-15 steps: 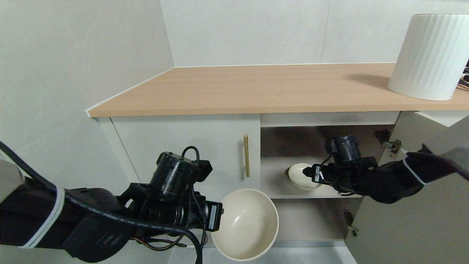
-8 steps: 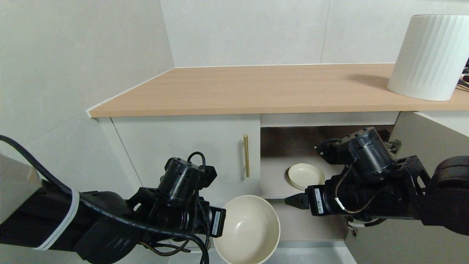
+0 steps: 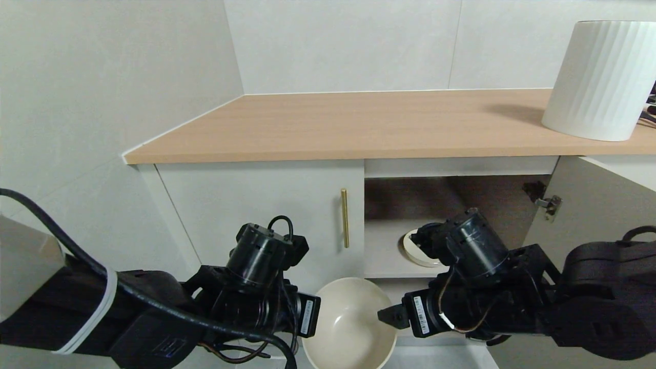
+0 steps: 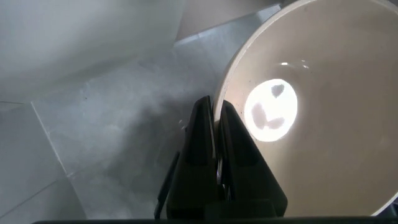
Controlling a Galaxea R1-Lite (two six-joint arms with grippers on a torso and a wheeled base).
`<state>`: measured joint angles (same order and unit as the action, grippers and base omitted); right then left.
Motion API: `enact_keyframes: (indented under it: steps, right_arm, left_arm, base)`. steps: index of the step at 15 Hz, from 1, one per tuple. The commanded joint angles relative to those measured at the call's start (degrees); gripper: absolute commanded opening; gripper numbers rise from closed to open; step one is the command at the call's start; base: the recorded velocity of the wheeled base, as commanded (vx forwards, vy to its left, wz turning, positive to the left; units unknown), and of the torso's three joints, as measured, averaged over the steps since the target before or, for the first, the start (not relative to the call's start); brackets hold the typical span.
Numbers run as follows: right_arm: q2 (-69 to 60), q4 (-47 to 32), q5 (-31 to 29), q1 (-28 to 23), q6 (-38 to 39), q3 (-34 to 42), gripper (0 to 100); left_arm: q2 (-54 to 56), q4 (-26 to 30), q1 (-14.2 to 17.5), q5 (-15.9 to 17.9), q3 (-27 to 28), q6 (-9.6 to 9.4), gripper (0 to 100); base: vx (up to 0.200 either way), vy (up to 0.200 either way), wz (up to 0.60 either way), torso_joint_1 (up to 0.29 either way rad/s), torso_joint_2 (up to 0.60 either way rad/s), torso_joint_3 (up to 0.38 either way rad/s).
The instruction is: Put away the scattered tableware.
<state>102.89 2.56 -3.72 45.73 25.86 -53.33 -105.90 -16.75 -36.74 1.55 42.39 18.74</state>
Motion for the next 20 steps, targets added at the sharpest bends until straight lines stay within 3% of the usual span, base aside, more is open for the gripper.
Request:
enact_keyframes:
  steps: [1,5,6,20]
  right_arm:
    - [3.11,0.43,-0.06,0.24,0.69,-0.28,100]
    - [3.63,1.04,-0.50,0.24,0.69,-0.28,100]
    - [3.90,1.04,-0.59,0.24,0.77,-0.28,0]
    - [4.16,1.04,-0.68,0.24,0.69,-0.19,0]
  left_arm:
    - [-0.62,-0.04,-0.35,0.03,-0.02,0.07,0]
    - [-0.62,-0.04,-0.44,0.03,-0.02,0.07,0]
    - [-0.62,-0.04,-0.44,0.03,-0.02,0.07,0]
    - [-1.06,-0.04,-0.52,-0.05,-0.11,0.07,0]
  base:
    - [0.000,0.000,0.00,0.000,0.00,0.000]
    - [0.000,0.000,0.00,0.000,0.00,0.000]
    - [0.000,0.000,0.00,0.000,0.00,0.000]
    - [0.000,0.000,0.00,0.000,0.00,0.000]
